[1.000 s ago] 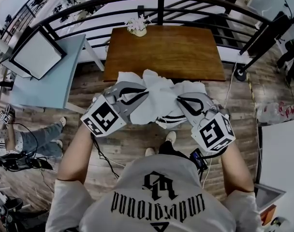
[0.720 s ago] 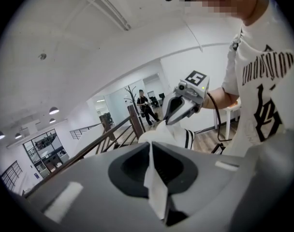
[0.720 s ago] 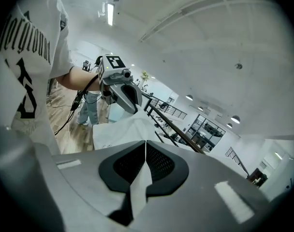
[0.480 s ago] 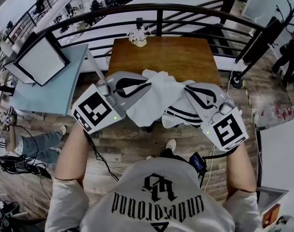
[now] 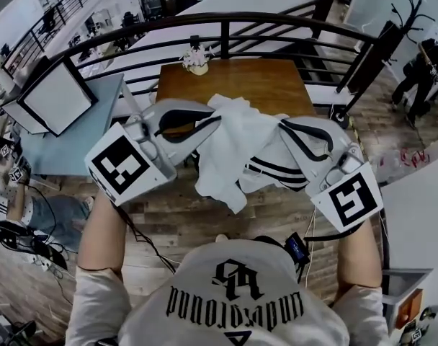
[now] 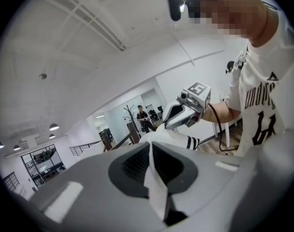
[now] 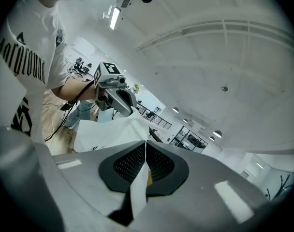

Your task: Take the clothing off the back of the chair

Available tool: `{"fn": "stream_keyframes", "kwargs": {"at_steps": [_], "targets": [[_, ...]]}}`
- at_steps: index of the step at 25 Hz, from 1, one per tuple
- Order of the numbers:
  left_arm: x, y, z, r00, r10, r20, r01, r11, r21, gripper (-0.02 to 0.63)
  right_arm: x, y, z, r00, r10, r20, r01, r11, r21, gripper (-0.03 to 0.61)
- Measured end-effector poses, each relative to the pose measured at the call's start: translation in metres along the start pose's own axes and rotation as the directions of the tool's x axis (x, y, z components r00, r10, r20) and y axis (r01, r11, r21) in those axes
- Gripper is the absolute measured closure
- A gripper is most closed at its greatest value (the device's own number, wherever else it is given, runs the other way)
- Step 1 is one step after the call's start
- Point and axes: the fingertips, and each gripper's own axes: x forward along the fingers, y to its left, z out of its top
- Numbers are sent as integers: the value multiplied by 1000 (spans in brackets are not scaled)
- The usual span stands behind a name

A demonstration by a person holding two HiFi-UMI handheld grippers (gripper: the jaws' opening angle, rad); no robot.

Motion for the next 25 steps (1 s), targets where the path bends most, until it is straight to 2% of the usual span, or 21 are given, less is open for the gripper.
{"fn": "stream_keyframes", "kwargs": {"at_steps": [7, 11, 19, 25], "targets": [[-15, -34, 47, 999, 23, 28, -23, 1000, -3, 556, -52, 3, 27, 999, -22, 32, 21, 1000, 7, 569], [-31, -67, 53, 999, 46, 20, -46, 999, -8, 557, -84, 28, 34, 998, -30, 49, 29, 999, 17, 569], [-41, -166, 78, 998, 65, 16, -65, 997, -28, 557, -174, 82, 41, 997, -25, 70, 22, 999, 41, 569], [-68, -204, 84, 997, 72, 17, -70, 995, -70, 557, -207, 116, 53, 998, -15, 56, 11, 997, 76, 569]]}}
